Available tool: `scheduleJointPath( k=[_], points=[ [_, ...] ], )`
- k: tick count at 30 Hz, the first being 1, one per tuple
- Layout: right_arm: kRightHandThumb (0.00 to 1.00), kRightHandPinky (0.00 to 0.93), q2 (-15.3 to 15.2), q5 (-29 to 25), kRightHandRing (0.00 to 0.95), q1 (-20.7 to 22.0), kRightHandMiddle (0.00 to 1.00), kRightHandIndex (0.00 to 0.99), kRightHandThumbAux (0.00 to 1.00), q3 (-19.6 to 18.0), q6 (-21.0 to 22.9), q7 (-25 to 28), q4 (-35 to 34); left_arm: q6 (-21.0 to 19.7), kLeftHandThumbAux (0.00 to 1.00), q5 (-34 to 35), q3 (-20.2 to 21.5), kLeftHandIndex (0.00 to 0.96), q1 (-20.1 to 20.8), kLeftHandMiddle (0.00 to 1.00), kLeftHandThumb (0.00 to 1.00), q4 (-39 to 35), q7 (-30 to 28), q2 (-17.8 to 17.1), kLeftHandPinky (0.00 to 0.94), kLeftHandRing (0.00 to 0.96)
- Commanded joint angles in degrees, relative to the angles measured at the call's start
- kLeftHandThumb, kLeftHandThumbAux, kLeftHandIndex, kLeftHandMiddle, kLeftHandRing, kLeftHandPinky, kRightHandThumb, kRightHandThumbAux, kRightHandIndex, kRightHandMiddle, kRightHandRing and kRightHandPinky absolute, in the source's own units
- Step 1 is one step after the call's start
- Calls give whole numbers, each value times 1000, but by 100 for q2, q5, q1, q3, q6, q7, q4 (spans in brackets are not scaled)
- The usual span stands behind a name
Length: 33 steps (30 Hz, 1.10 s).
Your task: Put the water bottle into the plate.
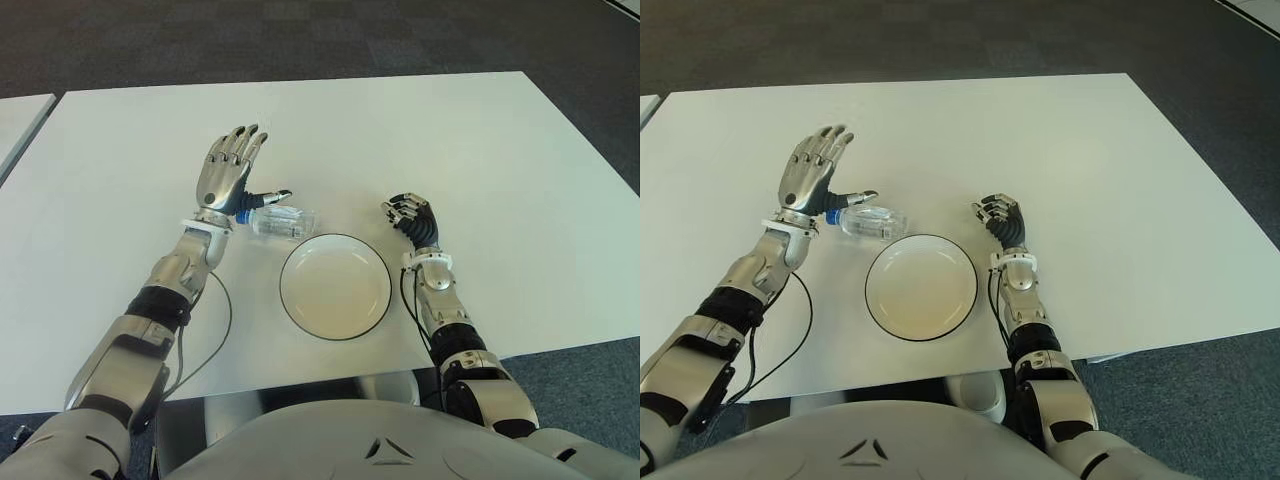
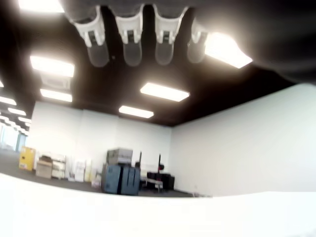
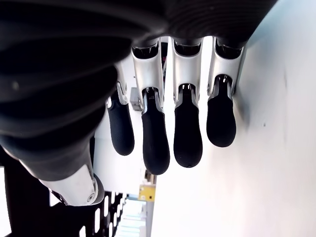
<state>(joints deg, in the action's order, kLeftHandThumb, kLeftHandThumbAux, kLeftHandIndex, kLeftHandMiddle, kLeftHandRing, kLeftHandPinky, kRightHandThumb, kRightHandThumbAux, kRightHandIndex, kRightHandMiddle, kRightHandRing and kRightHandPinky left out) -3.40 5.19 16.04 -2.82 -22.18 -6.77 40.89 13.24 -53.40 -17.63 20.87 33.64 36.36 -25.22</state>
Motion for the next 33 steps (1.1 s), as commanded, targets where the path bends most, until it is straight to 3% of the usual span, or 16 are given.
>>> scheduleJointPath(
  k=[1,9,23,33],
  points=[
    [707,650,39,-30,630,-88,600,433,729,-4,142,-32,-1,-161,187,54,-171,0,-18,0,536,26,-425,-91,0,0],
    [707,643,56,-26,626,-113,597,433,729,-11,224,-77,-60,-251,175,62,-425,0,99,0,518,242,-808,-65,0,0],
    [707,648,48,-38,630,-159,605,433,730,5,181,-21,-131,-242,226,-57,-863,0,278,0,585,441,-1051,-137,0,0],
    [706,645,54,-63,628,-176,602,433,729,-2,182,5,-160,-623,232,-259,-1205,0,303,0,622,175,-1724,-257,0,0]
  ],
)
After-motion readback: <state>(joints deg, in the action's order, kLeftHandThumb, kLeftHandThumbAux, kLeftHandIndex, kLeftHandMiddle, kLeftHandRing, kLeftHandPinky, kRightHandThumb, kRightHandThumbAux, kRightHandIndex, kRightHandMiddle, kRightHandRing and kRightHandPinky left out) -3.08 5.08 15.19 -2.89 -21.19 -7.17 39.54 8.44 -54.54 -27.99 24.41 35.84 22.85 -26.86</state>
